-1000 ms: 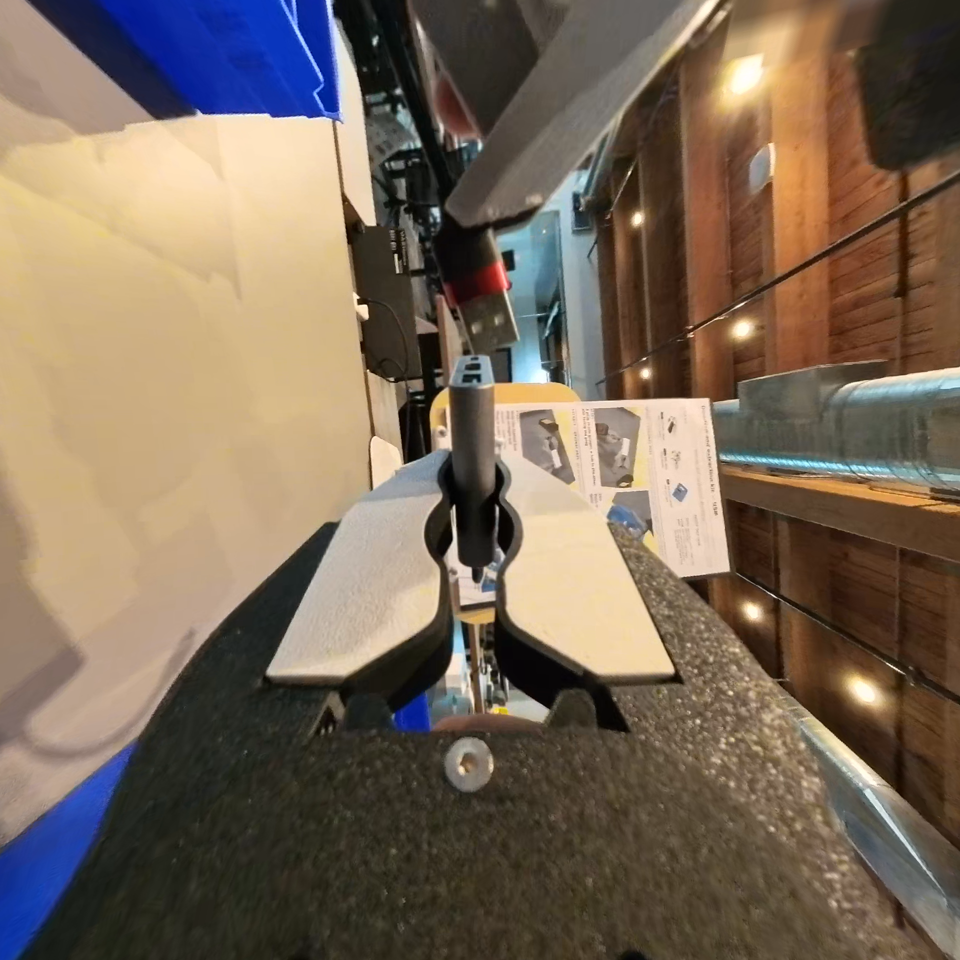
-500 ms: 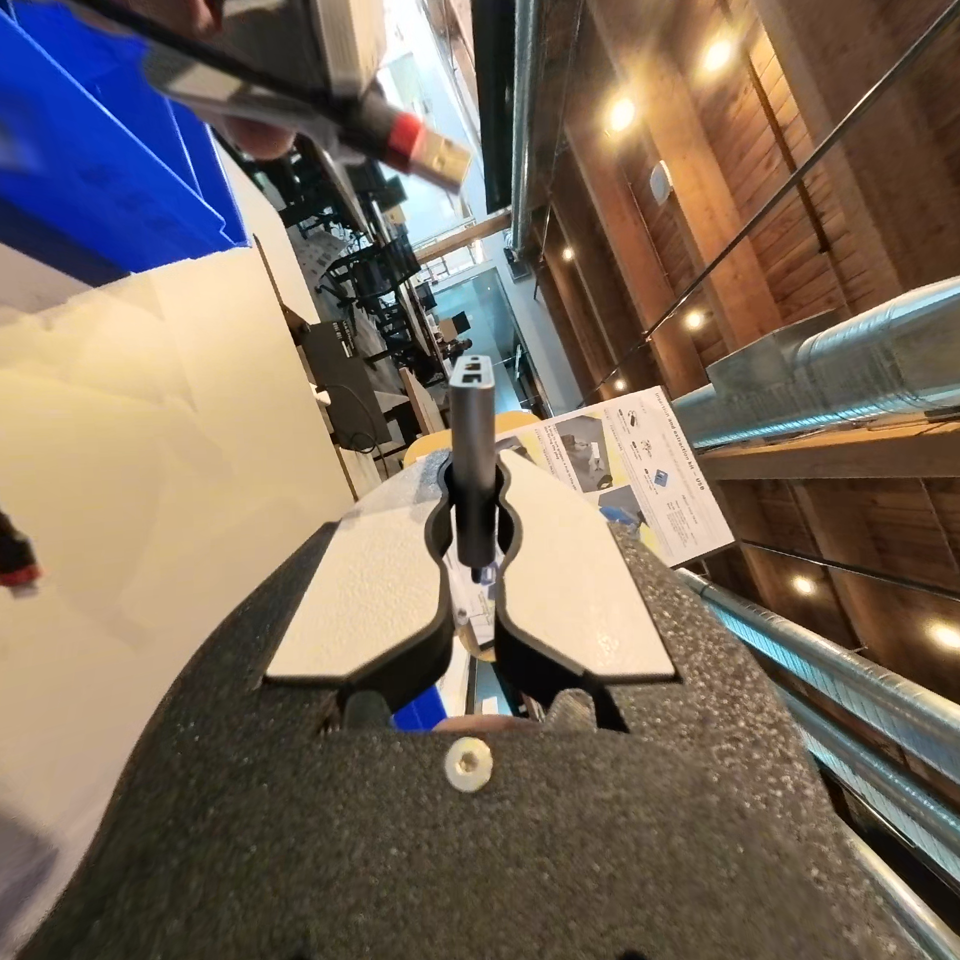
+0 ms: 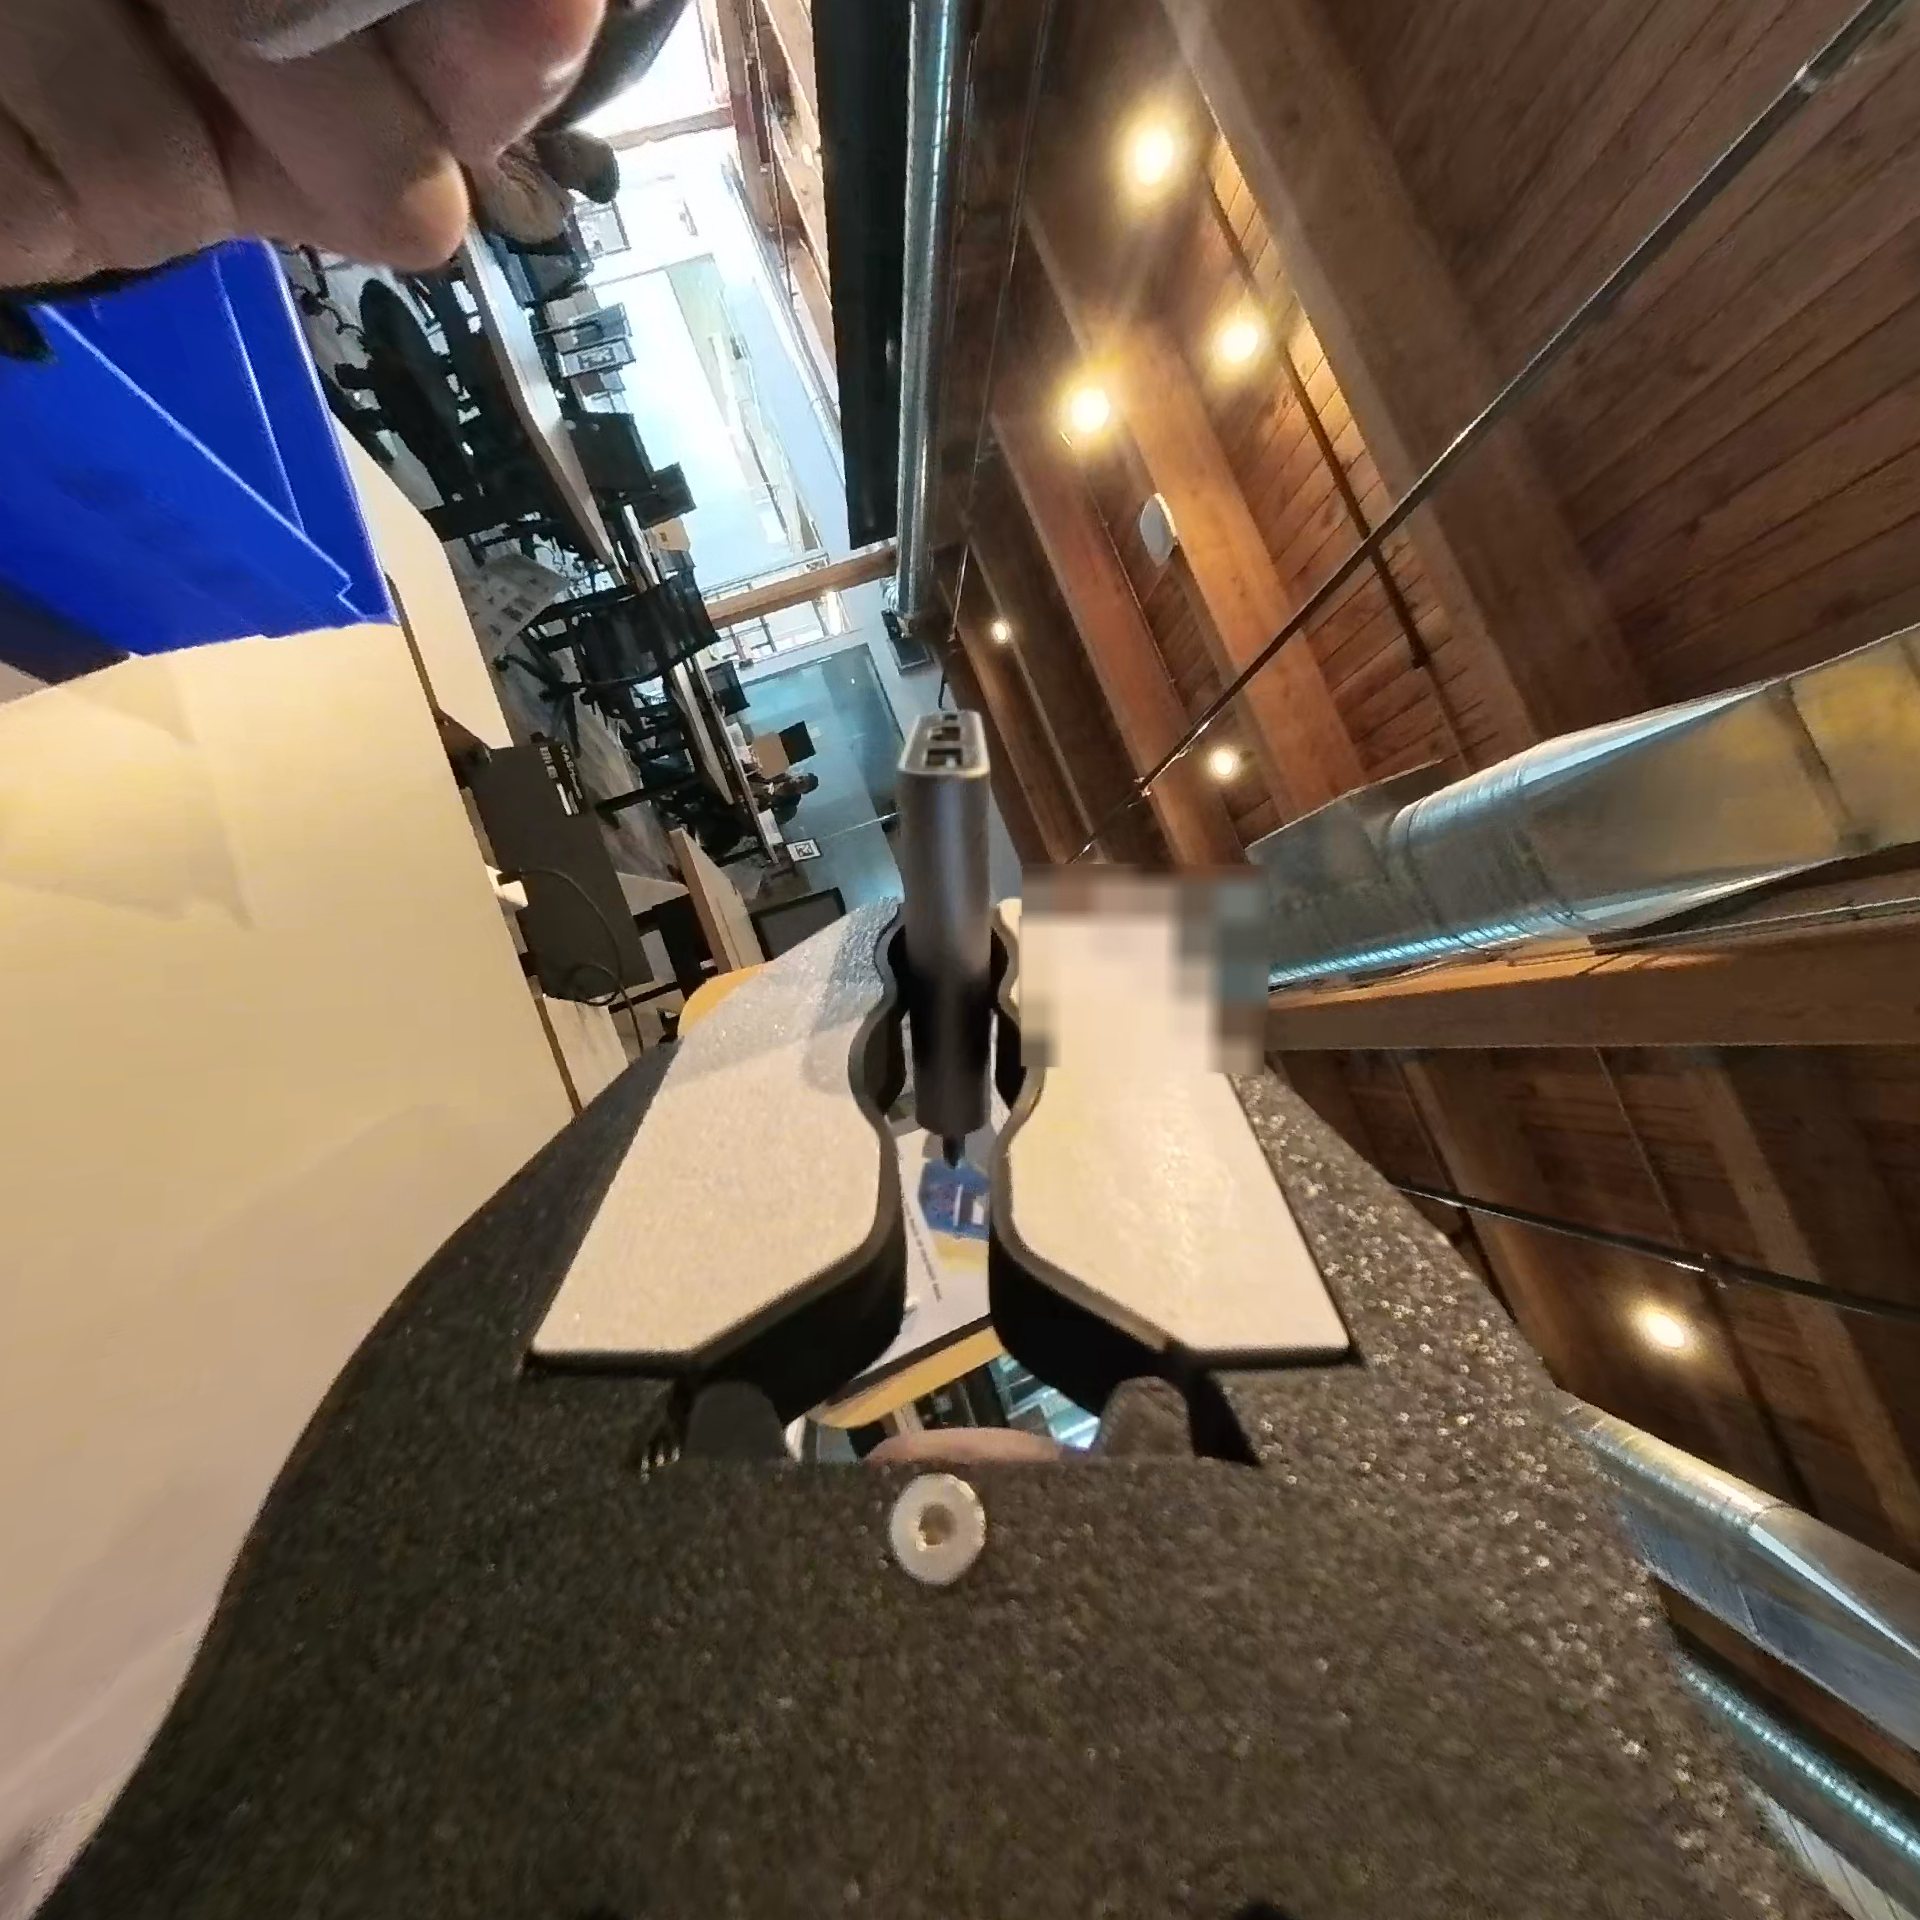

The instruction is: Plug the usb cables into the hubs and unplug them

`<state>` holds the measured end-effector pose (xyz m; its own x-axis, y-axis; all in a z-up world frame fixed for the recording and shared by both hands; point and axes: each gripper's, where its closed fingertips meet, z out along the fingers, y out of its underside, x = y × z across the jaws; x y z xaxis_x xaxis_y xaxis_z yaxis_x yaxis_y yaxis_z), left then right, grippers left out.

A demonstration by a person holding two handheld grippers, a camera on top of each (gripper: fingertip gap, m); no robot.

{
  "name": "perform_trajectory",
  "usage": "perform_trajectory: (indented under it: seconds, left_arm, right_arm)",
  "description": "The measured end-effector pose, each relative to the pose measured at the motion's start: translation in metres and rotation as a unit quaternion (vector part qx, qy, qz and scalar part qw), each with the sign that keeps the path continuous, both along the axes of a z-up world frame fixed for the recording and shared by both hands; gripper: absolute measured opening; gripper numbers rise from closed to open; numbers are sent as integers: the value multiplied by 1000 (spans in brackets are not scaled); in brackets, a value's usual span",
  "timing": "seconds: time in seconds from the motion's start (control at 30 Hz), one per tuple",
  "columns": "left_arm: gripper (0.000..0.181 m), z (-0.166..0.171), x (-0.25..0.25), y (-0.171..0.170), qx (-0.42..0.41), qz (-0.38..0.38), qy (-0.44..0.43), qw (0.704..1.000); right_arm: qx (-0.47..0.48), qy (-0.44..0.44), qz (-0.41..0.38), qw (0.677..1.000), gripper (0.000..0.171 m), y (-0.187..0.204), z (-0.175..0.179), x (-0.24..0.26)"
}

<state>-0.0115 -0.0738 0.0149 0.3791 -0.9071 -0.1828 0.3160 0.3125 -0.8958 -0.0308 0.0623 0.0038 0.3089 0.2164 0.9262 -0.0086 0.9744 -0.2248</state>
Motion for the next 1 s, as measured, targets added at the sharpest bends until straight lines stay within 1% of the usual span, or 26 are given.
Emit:
perform_trajectory:
  seconds: [0.23,0.47,0.57,0.63,0.67,0.73,0.8,0.83,0.9,1.0]
  left_arm:
    - [6,-6,0,4,-22,9,17,1000]
    - [6,-10,-3,19,-57,46,21,997]
    - [6,-11,-10,32,-89,72,11,993]
    - [6,-16,-17,44,-140,81,-5,987]
    - [6,-23,-22,54,-182,92,-13,979]
    - [6,-41,-36,77,-279,121,-42,952]
    - [6,-62,-50,95,-391,111,-88,909]
    - [6,-76,-55,103,-438,113,-96,887]
    - [5,-103,-63,120,-500,139,-89,850]
    - [6,-136,-69,144,-552,171,-59,814]
  right_arm:
    - [-1,0,4,1000,11,-2,0,2]
    - [-3,-16,7,1000,11,-4,-3,-2]
    - [-2,-23,5,1000,11,-3,-4,-5]
    - [-4,-26,5,1000,12,-3,-5,-5]
    - [-5,-29,5,1000,12,-2,-6,-6]
    - [-6,-35,1,999,11,0,-8,-6]
    - [-9,-40,-2,999,11,5,-11,-6]
    - [-10,-41,-4,999,11,7,-12,-6]
    - [-16,-45,-7,999,11,11,-14,-6]
    - [-27,-46,-11,999,11,17,-17,-4]
